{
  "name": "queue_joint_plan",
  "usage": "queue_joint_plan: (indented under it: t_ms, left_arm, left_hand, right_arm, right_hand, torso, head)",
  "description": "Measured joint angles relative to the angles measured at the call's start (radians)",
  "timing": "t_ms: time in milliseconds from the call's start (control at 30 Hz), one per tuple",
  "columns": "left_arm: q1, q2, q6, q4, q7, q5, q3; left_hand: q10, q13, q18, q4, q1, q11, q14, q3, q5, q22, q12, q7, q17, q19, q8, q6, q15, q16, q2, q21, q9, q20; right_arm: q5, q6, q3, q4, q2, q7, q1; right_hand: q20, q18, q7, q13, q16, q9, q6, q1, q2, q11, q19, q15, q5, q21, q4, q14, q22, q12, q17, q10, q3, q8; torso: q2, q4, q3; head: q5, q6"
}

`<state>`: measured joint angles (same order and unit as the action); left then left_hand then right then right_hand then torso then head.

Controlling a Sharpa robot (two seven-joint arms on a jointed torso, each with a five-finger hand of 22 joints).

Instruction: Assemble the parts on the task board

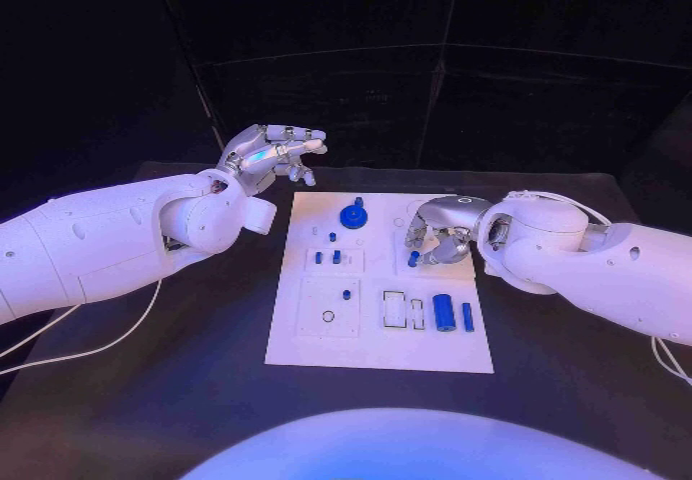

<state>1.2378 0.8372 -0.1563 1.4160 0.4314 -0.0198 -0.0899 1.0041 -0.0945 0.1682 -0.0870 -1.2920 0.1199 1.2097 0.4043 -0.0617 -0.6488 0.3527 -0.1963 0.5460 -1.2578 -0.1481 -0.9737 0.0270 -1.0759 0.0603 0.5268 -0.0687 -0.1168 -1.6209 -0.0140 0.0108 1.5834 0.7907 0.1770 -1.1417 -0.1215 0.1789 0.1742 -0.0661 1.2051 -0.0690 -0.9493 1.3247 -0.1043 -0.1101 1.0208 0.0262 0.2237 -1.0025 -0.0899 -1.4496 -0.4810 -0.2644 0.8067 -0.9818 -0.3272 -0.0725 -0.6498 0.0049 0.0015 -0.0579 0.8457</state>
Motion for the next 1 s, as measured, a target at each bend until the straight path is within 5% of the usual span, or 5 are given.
queue_joint_plan:
  t_ms: [267,800,1000]
  left_arm:
    - [0.000,-0.001,0.001,-0.001,0.000,0.000,0.000]
    - [0.000,-0.001,0.002,-0.002,-0.001,0.000,0.000]
    - [0.000,-0.001,0.002,-0.002,-0.002,0.000,0.000]
  left_hand:
    - [0.000,0.000,0.000,0.000,0.000,0.000,0.000,0.000,0.000,0.000,0.000,0.000,0.000,0.000,0.000,0.000,0.000,0.000,0.000,0.000,0.000,0.000]
    - [0.000,0.000,0.000,0.000,0.000,0.000,0.000,0.000,0.000,0.000,0.000,0.000,0.000,0.000,0.000,0.000,0.000,0.000,0.000,0.000,0.000,0.000]
    - [-0.005,0.000,0.000,0.000,0.000,0.000,0.000,0.000,0.000,0.000,0.001,0.000,0.000,0.001,0.000,0.000,0.000,0.000,0.000,0.000,0.000,-0.001]
  right_arm:
    - [-0.002,-0.012,-0.006,-0.013,-0.013,-0.001,0.004]
    - [-0.015,-0.017,-0.011,-0.038,-0.036,-0.002,0.018]
    - [-0.016,0.007,-0.012,-0.040,-0.036,-0.002,0.022]
  right_hand:
    - [0.008,0.000,-0.002,-0.001,0.020,-0.006,-0.063,0.005,0.019,0.012,0.008,-0.010,-0.005,0.000,0.010,-0.010,0.000,-0.021,0.026,-0.084,-0.034,-0.016]
    - [0.016,0.000,-0.019,-0.004,0.036,-0.005,-0.107,0.009,0.022,0.030,0.016,-0.025,-0.009,-0.009,0.015,-0.017,-0.001,-0.021,0.045,-0.148,-0.067,-0.024]
    - [0.020,0.000,-0.023,-0.009,0.050,-0.004,-0.127,0.029,0.042,0.038,0.020,-0.032,-0.042,-0.019,0.001,-0.017,-0.006,-0.021,0.062,-0.170,-0.104,-0.025]
  torso:
    - [0.000,0.0000,0.0000]
    - [0.000,0.0001,-0.0001]
    - [0.000,0.0002,-0.0001]
  head:
    - [0.001,0.000]
    - [0.001,0.005]
    - [0.001,0.006]
